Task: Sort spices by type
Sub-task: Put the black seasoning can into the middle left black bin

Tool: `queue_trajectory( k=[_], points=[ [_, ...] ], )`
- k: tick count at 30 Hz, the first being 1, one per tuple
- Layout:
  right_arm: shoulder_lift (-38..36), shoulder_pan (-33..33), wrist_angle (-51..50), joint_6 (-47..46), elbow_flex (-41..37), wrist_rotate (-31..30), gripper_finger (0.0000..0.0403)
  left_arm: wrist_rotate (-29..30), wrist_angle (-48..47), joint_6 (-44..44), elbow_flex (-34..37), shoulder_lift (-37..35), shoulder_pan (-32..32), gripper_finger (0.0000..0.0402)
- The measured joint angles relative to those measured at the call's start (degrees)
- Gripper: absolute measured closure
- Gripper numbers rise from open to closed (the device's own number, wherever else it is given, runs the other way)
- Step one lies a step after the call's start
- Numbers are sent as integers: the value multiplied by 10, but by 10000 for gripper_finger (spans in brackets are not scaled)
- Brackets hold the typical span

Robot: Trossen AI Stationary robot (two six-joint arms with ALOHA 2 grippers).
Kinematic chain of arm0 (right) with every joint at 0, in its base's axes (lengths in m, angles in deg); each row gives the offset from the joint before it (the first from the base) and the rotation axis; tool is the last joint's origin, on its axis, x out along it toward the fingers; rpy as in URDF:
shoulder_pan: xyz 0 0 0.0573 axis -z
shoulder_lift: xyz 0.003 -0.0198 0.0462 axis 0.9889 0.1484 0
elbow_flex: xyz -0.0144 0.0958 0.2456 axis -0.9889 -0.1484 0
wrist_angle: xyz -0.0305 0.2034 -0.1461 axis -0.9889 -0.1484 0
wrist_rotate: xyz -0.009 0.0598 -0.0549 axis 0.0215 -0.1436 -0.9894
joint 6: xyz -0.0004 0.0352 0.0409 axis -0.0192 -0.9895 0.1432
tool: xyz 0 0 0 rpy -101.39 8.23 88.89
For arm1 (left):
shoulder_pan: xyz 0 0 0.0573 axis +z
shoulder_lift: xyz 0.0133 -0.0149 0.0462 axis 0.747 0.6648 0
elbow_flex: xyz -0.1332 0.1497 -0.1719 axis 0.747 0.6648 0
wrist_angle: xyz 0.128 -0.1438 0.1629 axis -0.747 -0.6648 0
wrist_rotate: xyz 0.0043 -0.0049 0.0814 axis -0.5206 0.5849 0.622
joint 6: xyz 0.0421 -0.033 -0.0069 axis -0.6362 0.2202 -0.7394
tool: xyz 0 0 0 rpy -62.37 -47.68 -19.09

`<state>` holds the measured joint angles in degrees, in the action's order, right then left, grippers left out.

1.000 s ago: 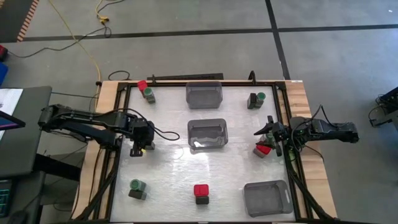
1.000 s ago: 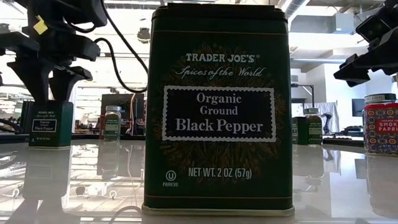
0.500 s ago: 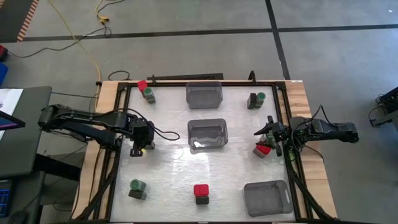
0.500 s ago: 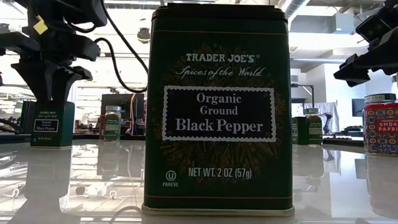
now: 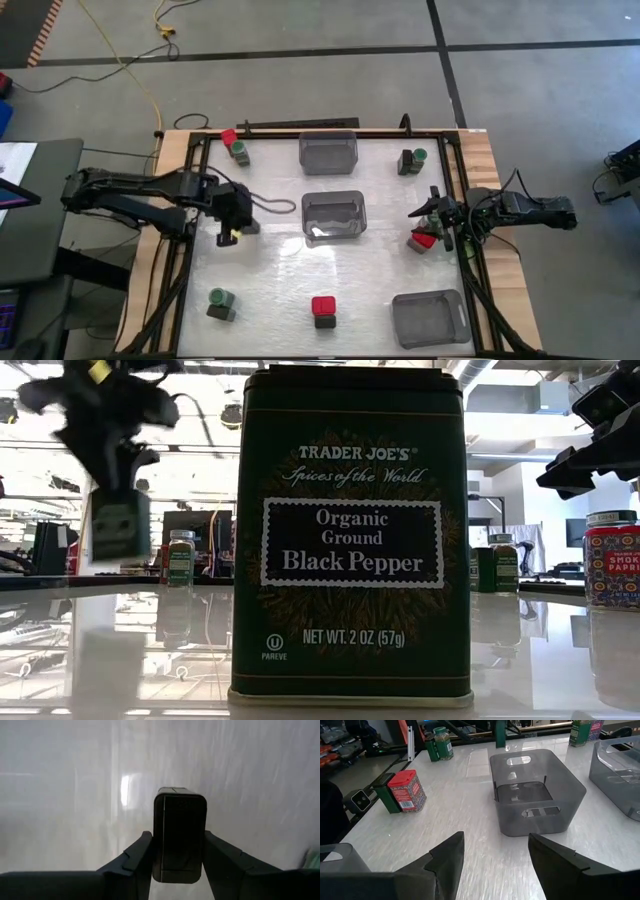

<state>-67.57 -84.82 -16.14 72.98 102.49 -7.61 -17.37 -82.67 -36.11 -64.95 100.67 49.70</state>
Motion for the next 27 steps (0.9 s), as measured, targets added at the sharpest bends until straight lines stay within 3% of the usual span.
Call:
queue_trajectory(
  k=[8, 20, 23, 27],
  points=[
    [0, 0, 0, 0, 0, 0, 154, -3, -28, -9, -184, 75, 70, 258],
    [0, 0, 0, 0, 0, 0, 154, -19, -77, -86, -544, 373, 91, 258],
    [0, 0, 0, 0, 0, 0, 154, -32, -83, -76, -601, 441, 83, 258],
    [0, 0, 0, 0, 0, 0, 154, -33, -89, -78, -626, 506, 65, 258]
  ],
)
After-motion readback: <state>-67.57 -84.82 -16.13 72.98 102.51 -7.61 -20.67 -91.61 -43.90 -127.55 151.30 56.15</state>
